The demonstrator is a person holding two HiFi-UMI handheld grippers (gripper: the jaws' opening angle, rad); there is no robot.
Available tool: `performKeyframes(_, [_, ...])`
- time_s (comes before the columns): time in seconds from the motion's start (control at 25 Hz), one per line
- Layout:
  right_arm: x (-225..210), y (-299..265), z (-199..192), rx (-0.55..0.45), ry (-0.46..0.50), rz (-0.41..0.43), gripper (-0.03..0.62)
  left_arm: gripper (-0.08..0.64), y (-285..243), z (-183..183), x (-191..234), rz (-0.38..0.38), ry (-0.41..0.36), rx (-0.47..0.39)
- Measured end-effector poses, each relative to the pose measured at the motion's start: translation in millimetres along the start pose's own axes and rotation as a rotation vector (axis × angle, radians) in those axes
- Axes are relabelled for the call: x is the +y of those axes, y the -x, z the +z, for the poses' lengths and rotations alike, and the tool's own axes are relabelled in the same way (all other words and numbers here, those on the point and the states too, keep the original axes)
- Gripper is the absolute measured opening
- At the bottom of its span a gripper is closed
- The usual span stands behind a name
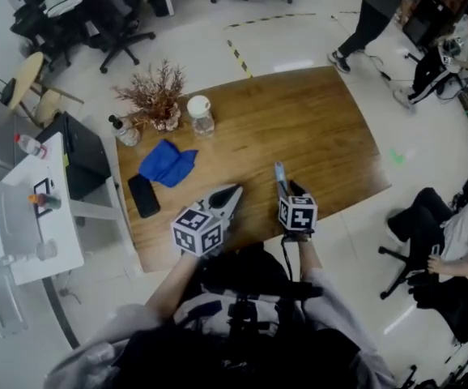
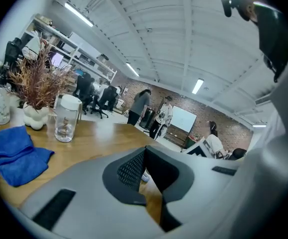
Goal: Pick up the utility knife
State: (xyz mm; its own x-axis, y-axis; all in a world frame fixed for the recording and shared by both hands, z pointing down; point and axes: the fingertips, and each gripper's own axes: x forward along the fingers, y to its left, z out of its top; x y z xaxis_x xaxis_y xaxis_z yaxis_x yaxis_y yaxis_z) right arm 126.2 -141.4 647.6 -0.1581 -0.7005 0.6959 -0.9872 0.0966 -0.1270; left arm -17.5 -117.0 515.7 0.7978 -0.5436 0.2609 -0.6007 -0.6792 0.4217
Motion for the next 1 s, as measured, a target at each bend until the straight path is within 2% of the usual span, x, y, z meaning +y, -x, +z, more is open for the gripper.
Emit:
performKeyframes(0.2, [-17,-38,-11,0.135,0.095,-0.047,0.183,0.0,7,7,18,0.084,0.006,-0.018])
performKeyframes(0.48, [-36,-48,-38,0.306,0.134,-0.167,0.178,0.0,8,13,37,0.162,0.02,-0.035])
performKeyframes(0.56, [-34,-50,-33,0.295,0.14,-0.161,0.169,0.0,5,14,40,0.169,0.021,-0.035])
performKeyframes(0.68, [-17,-55,-5,0.179,0.12,-0.07,0.158,0.0,0,16,40,0.168,0.018,-0.033])
performKeyframes(0.88, [-7,-46,6,0.093,-0.041,0.048,0.156,0.0,-7,16,38,0.15,0.012,-0.024])
performKeyframes(1.0, [-1,-31,10,0.058,-0.079,0.082,0.156,0.0,-11,16,37,0.138,0.013,-0.022])
